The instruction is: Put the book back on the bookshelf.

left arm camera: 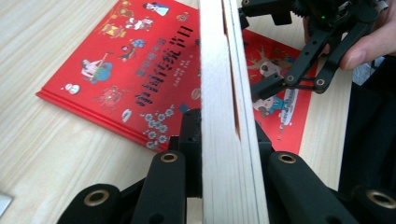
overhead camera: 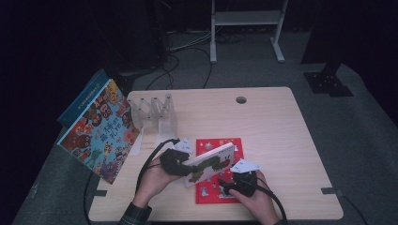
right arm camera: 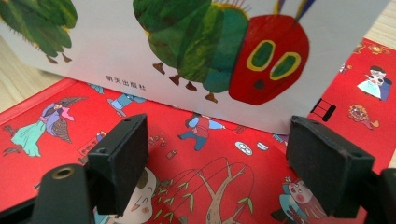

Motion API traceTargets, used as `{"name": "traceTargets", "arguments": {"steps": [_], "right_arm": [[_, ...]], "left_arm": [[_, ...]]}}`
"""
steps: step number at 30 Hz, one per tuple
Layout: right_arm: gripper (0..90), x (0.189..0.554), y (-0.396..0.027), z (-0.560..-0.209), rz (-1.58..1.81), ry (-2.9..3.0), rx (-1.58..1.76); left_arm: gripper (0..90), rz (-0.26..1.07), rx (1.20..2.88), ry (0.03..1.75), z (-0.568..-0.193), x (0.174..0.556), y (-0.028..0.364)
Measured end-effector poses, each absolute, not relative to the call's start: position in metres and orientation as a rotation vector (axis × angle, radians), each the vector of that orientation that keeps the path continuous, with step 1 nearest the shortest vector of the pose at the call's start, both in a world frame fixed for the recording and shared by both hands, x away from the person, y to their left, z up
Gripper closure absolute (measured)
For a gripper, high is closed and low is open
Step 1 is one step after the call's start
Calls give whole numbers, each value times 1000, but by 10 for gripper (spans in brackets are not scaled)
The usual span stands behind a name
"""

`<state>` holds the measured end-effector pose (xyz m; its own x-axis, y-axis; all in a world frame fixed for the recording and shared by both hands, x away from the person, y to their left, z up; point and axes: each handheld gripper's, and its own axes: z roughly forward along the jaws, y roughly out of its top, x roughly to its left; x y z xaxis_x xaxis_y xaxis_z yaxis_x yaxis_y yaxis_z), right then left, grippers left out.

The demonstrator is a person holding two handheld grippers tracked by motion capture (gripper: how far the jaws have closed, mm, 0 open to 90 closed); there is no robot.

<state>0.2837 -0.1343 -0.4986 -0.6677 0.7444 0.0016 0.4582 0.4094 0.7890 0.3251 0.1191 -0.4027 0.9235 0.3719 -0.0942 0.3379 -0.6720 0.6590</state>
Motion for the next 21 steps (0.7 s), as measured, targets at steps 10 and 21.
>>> {"name": "traceTargets", "arguments": {"steps": [10,21], "right_arm": [[203,284,-134,-499,1137,2321,1036],[202,283,-135,-499,1137,2320,1036]], "left_arm": [[700,46,2388,468,-413,325,116],[755,61,2390,514,-411,326,116]]}}
